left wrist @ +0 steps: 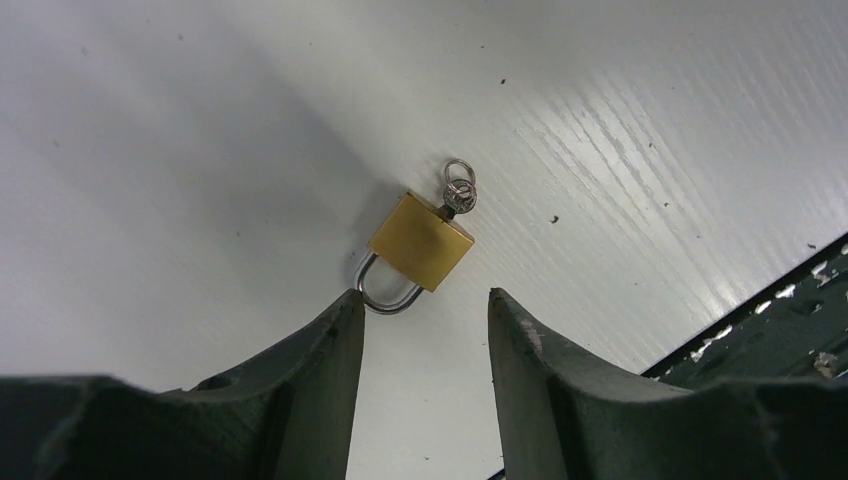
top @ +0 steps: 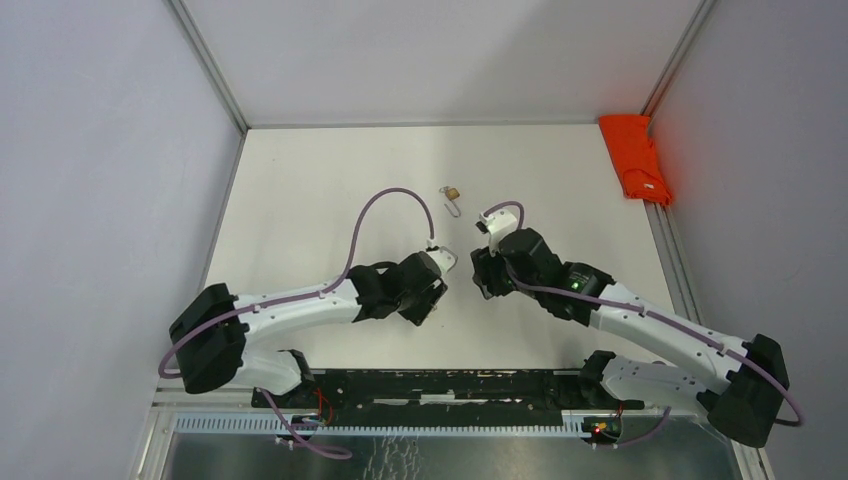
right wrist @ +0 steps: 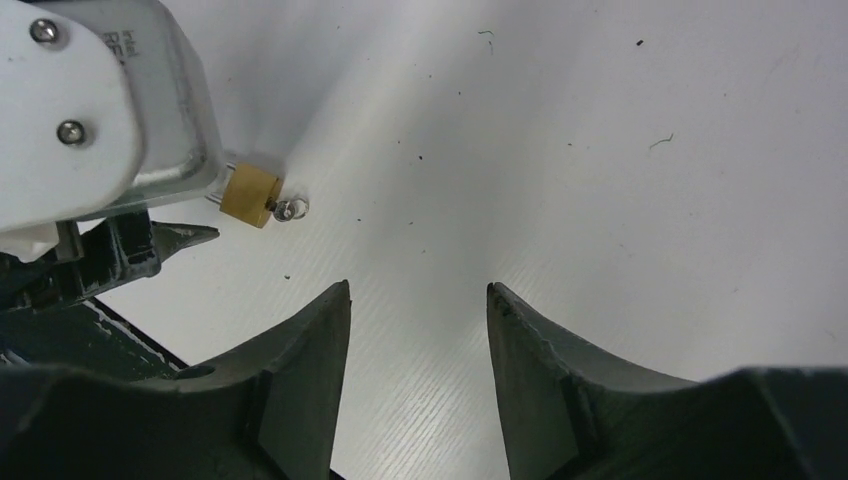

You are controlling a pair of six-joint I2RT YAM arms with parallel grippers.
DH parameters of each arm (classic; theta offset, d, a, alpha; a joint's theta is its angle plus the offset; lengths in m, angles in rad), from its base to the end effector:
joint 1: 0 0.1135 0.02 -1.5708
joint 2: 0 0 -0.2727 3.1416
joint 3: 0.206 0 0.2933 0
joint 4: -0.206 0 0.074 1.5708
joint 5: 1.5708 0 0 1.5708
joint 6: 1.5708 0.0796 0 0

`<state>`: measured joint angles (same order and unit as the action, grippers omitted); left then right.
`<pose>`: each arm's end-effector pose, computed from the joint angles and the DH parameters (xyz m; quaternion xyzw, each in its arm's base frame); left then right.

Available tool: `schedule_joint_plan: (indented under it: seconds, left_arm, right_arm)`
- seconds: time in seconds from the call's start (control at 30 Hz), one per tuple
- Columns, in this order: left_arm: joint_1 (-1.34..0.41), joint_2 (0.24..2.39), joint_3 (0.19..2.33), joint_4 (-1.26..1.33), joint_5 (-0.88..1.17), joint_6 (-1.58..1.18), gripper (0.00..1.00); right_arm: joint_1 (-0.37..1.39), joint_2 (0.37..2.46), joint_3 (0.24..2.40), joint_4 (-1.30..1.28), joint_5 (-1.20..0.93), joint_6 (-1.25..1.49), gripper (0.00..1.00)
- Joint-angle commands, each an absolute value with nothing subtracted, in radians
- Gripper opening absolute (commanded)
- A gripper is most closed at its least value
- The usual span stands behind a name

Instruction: Unlock with the key

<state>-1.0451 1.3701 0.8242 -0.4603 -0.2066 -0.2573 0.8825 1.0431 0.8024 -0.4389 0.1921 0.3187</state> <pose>0.1764 -0.2716 0.1546 0.3401 0.8932 -0.0892 0.2804 0.1986 0.2175 0.2433 -0.2102 0.8742 0.1711 0.4028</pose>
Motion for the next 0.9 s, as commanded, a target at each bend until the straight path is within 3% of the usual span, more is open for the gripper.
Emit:
schedule_joint_plan:
  seconds: [0.0,0.13,0.5,0.87]
  left_arm:
    - [-1.049,1.358,0.866,-0.435,-0.146,-0.130,0.55]
    - [-1.048,1.430,0.922,-0.498,-0.053,-0.088,0.56]
    - [-1.036,1.594,1.056,-0.697,-0.114,-0.006,0.56]
    - [-1.016,1.622,1.025,-0.627,-0.089,-0.027,0.56]
  right_arm:
    - [0.881,1.002,0.829,-0.428,0.200,0.309,0.60]
    - [0.880,0.960,0.838,-0.434,0.228,0.300,0.64]
    - [0.871,0.887,0.871,-0.463,0.247,0.258,0.71]
    - [0.866,0.864,0.908,-0.473,0.258,0.237,0.71]
